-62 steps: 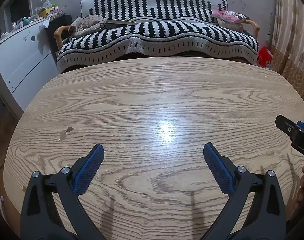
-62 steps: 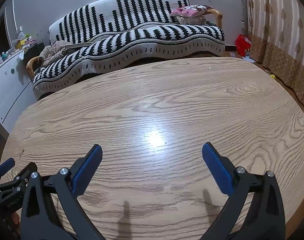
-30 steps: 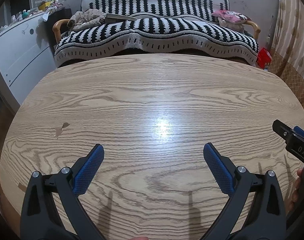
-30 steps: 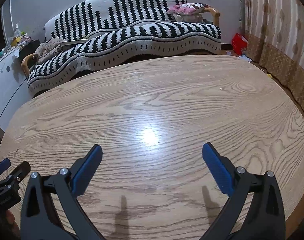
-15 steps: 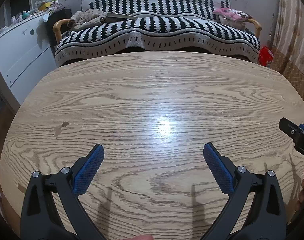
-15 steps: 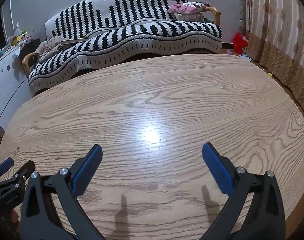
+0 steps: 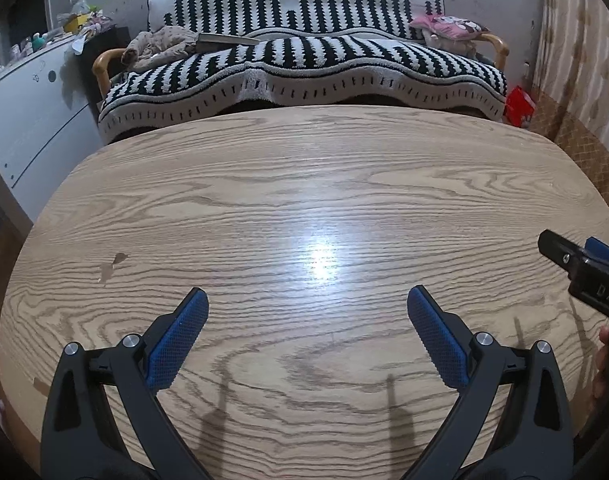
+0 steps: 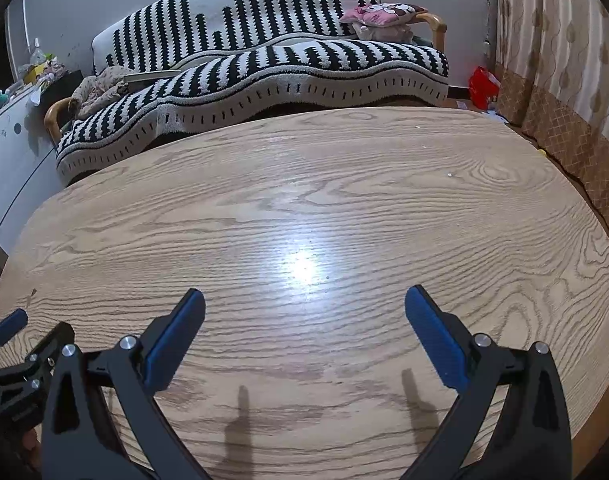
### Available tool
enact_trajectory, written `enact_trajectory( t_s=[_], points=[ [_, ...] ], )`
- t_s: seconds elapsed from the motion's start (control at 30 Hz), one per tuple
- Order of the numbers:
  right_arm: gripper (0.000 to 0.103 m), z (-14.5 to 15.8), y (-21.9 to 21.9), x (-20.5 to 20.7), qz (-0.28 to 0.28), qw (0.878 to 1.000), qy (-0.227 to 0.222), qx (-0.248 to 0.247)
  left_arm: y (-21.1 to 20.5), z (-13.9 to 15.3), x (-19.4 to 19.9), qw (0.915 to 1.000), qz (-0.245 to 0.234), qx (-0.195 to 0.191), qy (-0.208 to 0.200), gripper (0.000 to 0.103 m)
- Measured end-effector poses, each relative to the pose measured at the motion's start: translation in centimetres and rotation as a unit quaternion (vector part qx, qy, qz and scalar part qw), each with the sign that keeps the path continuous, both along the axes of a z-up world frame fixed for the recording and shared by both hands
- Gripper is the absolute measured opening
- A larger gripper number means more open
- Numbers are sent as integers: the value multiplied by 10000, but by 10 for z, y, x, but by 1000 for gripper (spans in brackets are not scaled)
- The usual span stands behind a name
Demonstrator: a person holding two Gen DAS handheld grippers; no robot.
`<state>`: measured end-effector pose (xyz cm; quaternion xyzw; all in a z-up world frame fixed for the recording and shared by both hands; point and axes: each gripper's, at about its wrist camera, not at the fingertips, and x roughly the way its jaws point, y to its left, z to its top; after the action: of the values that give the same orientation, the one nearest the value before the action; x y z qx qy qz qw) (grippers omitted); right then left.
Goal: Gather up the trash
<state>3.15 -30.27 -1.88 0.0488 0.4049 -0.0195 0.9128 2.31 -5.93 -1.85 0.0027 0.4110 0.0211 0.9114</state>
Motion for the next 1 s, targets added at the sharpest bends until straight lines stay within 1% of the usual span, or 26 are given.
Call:
enact_trajectory(
  t_s=[0.17, 0.33, 0.53, 0.7, 1.0],
  points=[
    [97, 0, -3, 2, -37, 10000, 13, 21, 2, 1, 1, 10000, 28, 77, 29, 97],
    [97, -2, -1, 2, -26, 10000, 55, -23, 9, 1, 2, 9998, 171, -76, 92, 97],
    [97, -3, -1, 3, -36, 10000, 58, -53, 11, 2, 3, 9997, 212, -66, 69, 97],
    [97, -3, -2, 5, -53, 9999, 63, -61, 13, 1, 5, 9997, 195, -121, 117, 97],
    [97, -6, -3, 4, -89, 9999, 73, -94, 9, -1, 6, 9999, 104, -39, 130, 97]
  ],
)
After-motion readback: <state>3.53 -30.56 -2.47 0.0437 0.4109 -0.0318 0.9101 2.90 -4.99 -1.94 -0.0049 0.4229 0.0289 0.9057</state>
